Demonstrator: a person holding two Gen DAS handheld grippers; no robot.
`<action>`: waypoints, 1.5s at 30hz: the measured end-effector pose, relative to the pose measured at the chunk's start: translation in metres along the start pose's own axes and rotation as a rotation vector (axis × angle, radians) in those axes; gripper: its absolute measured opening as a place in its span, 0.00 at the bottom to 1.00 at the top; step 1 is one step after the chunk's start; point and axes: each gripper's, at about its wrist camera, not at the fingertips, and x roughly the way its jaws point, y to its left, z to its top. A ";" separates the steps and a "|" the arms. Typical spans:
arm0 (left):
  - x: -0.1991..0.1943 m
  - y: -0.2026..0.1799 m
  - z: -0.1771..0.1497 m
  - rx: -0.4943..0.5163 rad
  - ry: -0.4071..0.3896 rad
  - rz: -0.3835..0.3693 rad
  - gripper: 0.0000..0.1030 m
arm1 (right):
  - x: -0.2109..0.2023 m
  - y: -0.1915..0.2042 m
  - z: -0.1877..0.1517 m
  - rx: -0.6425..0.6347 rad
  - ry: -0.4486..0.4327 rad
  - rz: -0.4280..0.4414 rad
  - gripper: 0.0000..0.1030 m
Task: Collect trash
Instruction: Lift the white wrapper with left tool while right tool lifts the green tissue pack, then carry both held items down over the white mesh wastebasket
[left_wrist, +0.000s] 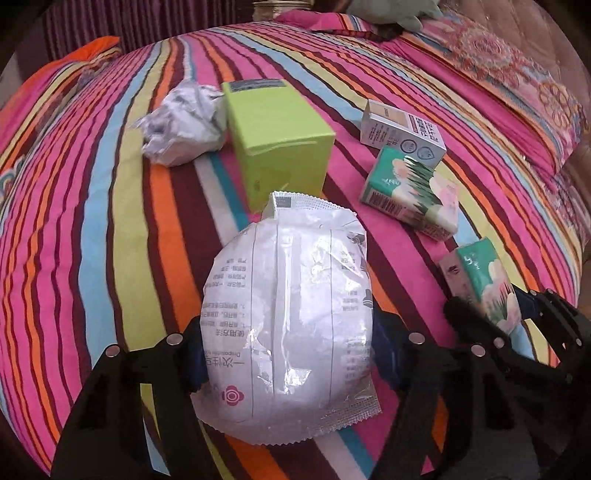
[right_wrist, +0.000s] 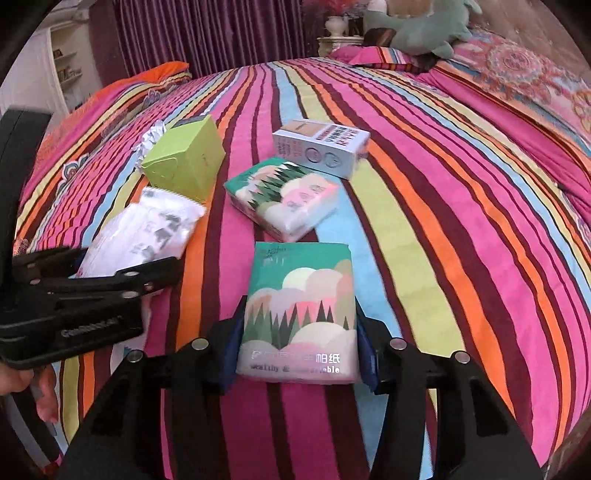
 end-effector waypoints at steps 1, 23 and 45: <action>-0.003 0.001 -0.003 -0.014 -0.001 -0.001 0.64 | -0.003 -0.002 -0.002 0.003 0.001 0.004 0.47; -0.088 -0.006 -0.105 -0.124 -0.048 -0.003 0.64 | -0.074 -0.030 -0.051 0.123 -0.017 0.074 0.47; -0.151 -0.056 -0.296 -0.136 0.020 -0.020 0.64 | -0.150 -0.012 -0.182 0.132 0.098 0.187 0.47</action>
